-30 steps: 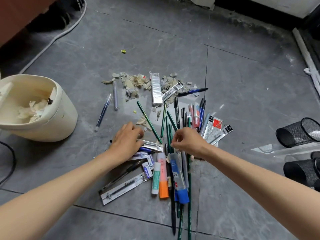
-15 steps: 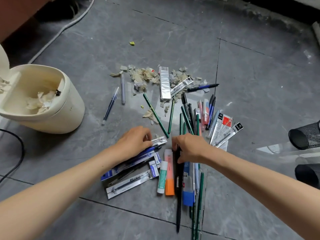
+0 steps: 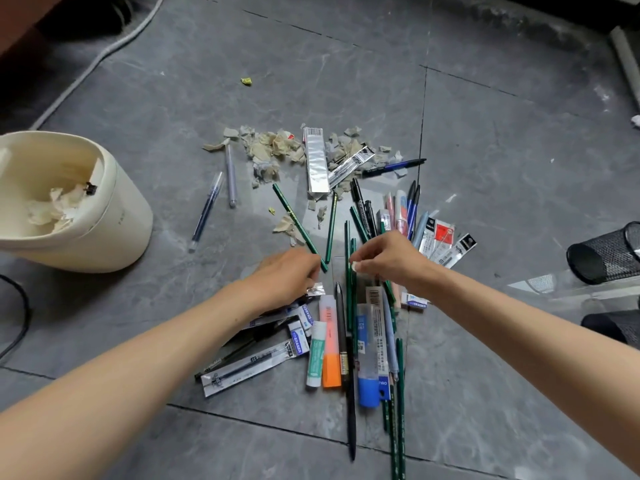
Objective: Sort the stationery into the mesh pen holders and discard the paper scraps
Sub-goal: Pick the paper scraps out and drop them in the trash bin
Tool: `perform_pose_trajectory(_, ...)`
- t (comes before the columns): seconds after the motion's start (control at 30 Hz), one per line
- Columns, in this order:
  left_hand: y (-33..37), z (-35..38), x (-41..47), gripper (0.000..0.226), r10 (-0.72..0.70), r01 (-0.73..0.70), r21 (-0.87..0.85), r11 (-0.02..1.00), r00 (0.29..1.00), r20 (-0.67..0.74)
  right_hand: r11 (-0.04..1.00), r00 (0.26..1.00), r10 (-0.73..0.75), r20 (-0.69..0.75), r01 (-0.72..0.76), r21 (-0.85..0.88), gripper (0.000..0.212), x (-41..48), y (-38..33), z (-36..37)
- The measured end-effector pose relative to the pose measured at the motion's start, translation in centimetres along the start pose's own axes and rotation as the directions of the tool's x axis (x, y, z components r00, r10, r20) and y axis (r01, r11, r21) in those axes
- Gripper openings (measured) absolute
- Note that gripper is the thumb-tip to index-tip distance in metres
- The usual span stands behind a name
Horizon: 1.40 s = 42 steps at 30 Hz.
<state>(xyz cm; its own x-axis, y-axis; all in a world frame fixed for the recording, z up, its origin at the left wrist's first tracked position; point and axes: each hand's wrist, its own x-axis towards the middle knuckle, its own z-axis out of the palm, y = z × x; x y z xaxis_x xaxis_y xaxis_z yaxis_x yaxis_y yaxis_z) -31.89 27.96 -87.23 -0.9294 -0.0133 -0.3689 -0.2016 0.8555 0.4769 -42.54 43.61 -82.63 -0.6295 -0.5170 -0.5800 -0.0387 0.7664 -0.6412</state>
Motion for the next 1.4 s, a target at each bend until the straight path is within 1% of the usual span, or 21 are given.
perform_pose_trajectory(0.07, -0.2, 0.7, -0.4, 0.009, 0.022, -0.021, 0.015, 1.000, 0.999, -0.042, 0.999, 1.000, 0.015, -0.023, -0.014, 0.044, 0.002, 0.3, 0.0, 0.2)
perform_pose_trajectory(0.13, -0.5, 1.4, -0.8, 0.010, -0.001, -0.005, -0.044, 0.999, 0.990, -0.144, 0.999, 1.000, 0.011, -0.020, -0.010, 0.033, 0.001, 0.5, -0.2, 0.7)
perform_pose_trajectory(0.23, -1.0, 1.2, -1.0, 0.010, -0.179, 0.080, -0.321, 0.944, 0.939, -0.293, 1.000, 1.000, -0.001, -0.012, 0.001, 0.017, 0.002, 1.0, -0.6, 1.3)
perform_pose_trajectory(0.27, -1.3, 1.0, -1.1, 0.011, -0.218, 0.089, -0.389, 0.917, 0.929, -0.301, 1.000, 1.000, -0.009, -0.013, 0.009, -0.005, 0.002, 1.3, -0.7, 1.4)
perform_pose_trajectory(0.3, -1.6, 0.8, -1.2, 0.011, -0.220, 0.088, -0.411, 0.907, 0.933, -0.286, 0.998, 0.999, -0.032, -0.015, 0.031, -0.058, 0.003, 1.6, -0.9, 1.6)
perform_pose_trajectory(0.37, -2.0, 0.7, -1.6, 0.009, -0.162, 0.078, -0.352, 0.933, 0.963, -0.217, 0.974, 0.994, -0.109, -0.004, 0.106, -0.202, 0.009, 2.0, -1.3, 2.2)
perform_pose_trajectory(0.4, -2.0, 0.6, -1.8, 0.015, -0.138, 0.081, -0.301, 0.950, 0.976, -0.171, 0.960, 0.990, -0.138, 0.004, 0.135, -0.244, 0.010, 2.1, -1.4, 2.6)
perform_pose_trajectory(0.47, -1.9, 0.6, -2.1, 0.038, -0.116, 0.098, -0.193, 0.976, 0.990, -0.084, 0.949, 0.986, -0.166, 0.024, 0.167, -0.267, 0.010, 2.4, -1.5, 3.5)
perform_pose_trajectory(0.5, -1.7, 0.5, -2.2, 0.044, -0.119, 0.111, -0.131, 0.985, 0.991, -0.053, 0.946, 0.984, -0.175, 0.023, 0.175, -0.272, 0.010, 2.5, -1.5, 3.9)
perform_pose_trajectory(0.53, -1.5, 0.5, -2.4, 0.045, -0.121, 0.118, -0.072, 0.990, 0.992, -0.039, 0.945, 0.983, -0.183, 0.018, 0.180, -0.273, 0.011, 2.7, -1.5, 4.2)
perform_pose_trajectory(0.6, -1.2, 0.4, -2.7, 0.032, -0.124, 0.123, -0.023, 0.992, 0.991, -0.056, 0.943, 0.981, -0.194, 0.004, 0.187, -0.275, 0.010, 2.9, -1.4, 4.5)
perform_pose_trajectory(0.67, -1.2, 0.5, -2.9, 0.017, -0.140, 0.137, -0.041, 0.990, 0.986, -0.090, 0.947, 0.980, -0.199, -0.022, 0.186, -0.262, 0.010, 3.0, -1.3, 4.4)
perform_pose_trajectory(0.8, -1.6, 0.5, -3.3, 0.013, -0.192, 0.175, -0.141, 0.975, 0.973, -0.124, 0.963, 0.977, -0.195, -0.085, 0.175, -0.203, 0.010, 3.2, -1.3, 3.8)
perform_pose_trajectory(0.9, -2.7, 0.5, -3.0, 0.011, -0.286, 0.205, -0.389, 0.898, 0.944, -0.163, 0.971, 0.973, -0.212, -0.094, 0.199, -0.135, 0.009, 3.2, -1.7, 3.8)
perform_pose_trajectory(1.0, -3.9, 0.0, -2.8, 0.011, -0.382, 0.215, -0.623, 0.752, 0.912, -0.147, 0.969, 0.964, -0.242, -0.111, 0.235, -0.071, 0.010, 3.5, -2.5, 4.1)
perform_pose_trajectory(1.07, -4.3, -0.5, -2.9, 0.016, -0.426, 0.201, -0.717, 0.668, 0.893, -0.147, 0.966, 0.958, -0.260, -0.117, 0.259, -0.023, 0.014, 3.6, -3.2, 4.4)
perform_pose_trajectory(1.13, -4.4, -1.1, -3.2, 0.016, -0.463, 0.183, -0.796, 0.577, 0.876, -0.134, 0.957, 0.953, -0.286, -0.102, 0.289, 0.007, 0.022, 3.5, -3.9, 4.7)
perform_pose_trajectory(1.2, -4.4, -1.6, -3.5, 0.013, -0.480, 0.142, -0.870, 0.471, 0.869, -0.118, 0.953, 0.950, -0.304, -0.070, 0.304, -0.012, 0.030, 3.4, -4.2, 4.9)
perform_pose_trajectory(1.23, -4.5, -1.7, -3.7, 0.012, -0.486, 0.134, -0.886, 0.444, 0.867, -0.112, 0.949, 0.948, -0.313, -0.064, 0.310, -0.052, 0.030, 3.4, -4.2, 5.1)
perform_pose_trajectory(1.33, -4.9, -1.7, -4.3, 0.010, -0.487, 0.161, -0.868, 0.469, 0.867, -0.103, 0.923, 0.937, -0.344, -0.066, 0.324, -0.209, 0.025, 3.7, -3.8, 5.8)
perform_pose_trajectory(1.4, -5.4, -1.0, -4.9, 0.012, -0.463, 0.174, -0.819, 0.547, 0.878, -0.123, 0.897, 0.933, -0.359, -0.023, 0.338, -0.286, 0.025, 3.7, -3.7, 6.3)
